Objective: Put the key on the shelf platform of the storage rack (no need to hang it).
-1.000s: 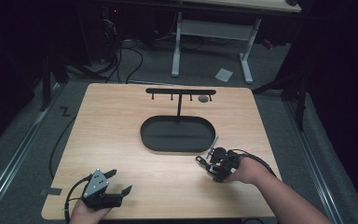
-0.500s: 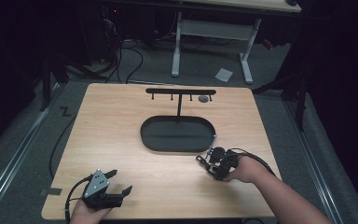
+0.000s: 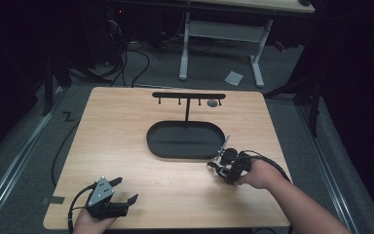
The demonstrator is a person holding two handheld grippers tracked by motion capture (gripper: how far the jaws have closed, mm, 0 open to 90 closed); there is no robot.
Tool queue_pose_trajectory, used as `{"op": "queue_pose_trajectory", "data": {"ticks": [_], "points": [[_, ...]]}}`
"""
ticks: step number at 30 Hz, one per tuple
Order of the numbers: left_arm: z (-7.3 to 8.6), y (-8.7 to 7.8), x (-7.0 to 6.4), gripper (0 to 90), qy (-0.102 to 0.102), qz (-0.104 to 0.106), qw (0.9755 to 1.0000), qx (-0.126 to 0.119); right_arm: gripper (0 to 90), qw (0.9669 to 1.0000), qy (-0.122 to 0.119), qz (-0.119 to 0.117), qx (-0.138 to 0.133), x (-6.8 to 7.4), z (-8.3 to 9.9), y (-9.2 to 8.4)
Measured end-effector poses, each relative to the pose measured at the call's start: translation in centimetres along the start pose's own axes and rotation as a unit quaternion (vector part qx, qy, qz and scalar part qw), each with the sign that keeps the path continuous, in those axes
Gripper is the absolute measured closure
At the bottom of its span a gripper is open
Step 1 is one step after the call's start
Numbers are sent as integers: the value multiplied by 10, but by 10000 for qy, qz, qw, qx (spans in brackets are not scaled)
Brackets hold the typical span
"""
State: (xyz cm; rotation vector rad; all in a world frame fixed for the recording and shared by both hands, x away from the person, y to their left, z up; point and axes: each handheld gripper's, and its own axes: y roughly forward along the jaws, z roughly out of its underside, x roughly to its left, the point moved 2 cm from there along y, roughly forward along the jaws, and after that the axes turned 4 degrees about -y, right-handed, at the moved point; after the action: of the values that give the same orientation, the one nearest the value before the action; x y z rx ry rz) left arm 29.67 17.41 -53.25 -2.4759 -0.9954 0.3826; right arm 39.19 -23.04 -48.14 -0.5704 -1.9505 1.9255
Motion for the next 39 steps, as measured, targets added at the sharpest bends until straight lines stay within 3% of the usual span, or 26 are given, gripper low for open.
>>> {"op": "queue_pose_trajectory", "data": {"ticks": [8, 12, 17, 25, 39], "points": [[0, 0, 0, 181, 6, 2, 10000, -6, 489, 9995, 92, 243, -157, -5, -3, -28], [0, 0, 0, 181, 9, -8, 10000, -24, 489, 9988, 84, 412, -244, -10, -10, -46], [0, -1, 0, 181, -1, -11, 10000, -41, 489, 9981, 76, 521, -317, -16, -21, -56], [0, -3, 1, 181, -10, -3, 10000, -43, 489, 9978, 75, 584, -314, -21, -38, -55], [0, -4, 2, 181, -19, -21, 10000, -65, 489, 9978, 52, 578, -321, -34, -76, -38]]}}
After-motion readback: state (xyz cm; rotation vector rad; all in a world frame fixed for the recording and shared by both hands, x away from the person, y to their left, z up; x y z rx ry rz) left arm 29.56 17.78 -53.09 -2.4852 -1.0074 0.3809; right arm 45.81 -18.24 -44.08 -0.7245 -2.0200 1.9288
